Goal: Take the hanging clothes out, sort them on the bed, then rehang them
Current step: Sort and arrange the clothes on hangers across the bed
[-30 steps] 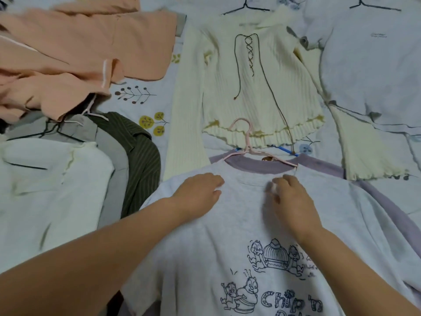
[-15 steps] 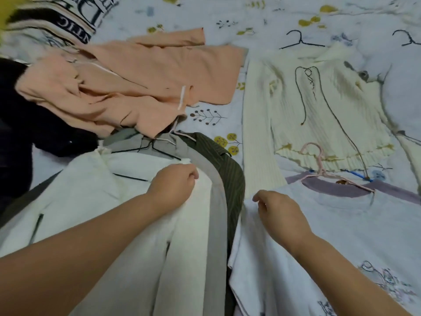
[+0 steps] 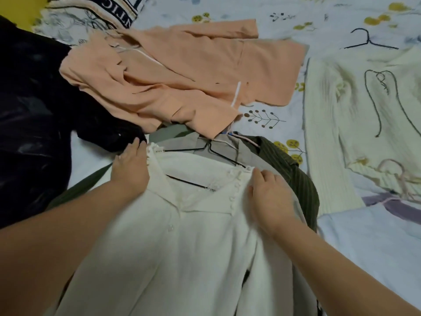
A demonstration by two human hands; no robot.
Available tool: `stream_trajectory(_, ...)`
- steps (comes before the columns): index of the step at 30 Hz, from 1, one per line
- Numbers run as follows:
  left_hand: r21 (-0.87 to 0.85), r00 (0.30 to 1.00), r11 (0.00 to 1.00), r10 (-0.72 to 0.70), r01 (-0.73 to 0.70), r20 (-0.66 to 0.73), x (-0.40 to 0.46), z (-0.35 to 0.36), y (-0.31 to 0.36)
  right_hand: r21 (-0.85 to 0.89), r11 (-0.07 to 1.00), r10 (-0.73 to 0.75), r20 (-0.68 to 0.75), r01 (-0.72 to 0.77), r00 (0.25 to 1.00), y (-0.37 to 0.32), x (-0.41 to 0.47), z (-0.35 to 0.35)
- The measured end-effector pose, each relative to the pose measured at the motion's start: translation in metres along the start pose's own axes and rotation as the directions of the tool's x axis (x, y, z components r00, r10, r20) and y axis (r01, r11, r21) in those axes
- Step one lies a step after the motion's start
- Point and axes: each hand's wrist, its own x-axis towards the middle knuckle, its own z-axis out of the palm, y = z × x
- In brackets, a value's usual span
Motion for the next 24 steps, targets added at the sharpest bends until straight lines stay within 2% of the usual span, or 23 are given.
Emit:
stream_trajectory(2,0.017,1.0,1.0,0.02,-0.02,0.019,0.007,0.007,-0.004,-0.025,0.997,0.068,-0.013,-0.069,0.998,-0.009,0.003,0.004)
stream_trajectory(5,0.135,0.996,0.988,0.082,-0.075,-0.047,0.013,0.002,-0.004,-0.018,0.992,0.12,-0.052,-0.121,0.991,-0.016,0.007,0.007)
stream_trajectory(10,0.158,0.992,0.98,0.124,-0.118,-0.035,0.014,-0.01,-0.012,0.261,0.944,0.239,-0.123,-0.201,0.963,-0.023,-0.006,-0.009)
stream_trajectory(14,0.037,0.982,0.992,0.121,-0.117,-0.143,-0.012,-0.026,-0.016,0.33,0.936,0.201,-0.21,-0.124,0.957,-0.035,-0.039,-0.03)
stream_trajectory(20,-0.052,0.959,0.981,0.168,-0.184,-0.23,-0.074,-0.087,-0.037,0.46,0.887,0.123,-0.161,-0.036,0.979,-0.04,-0.088,-0.074)
stream_trajectory(24,-0.119,0.939,0.974,0.15,-0.195,-0.31,-0.118,-0.142,-0.041,0.455,0.888,0.05,-0.229,0.062,0.972,-0.045,-0.119,-0.117)
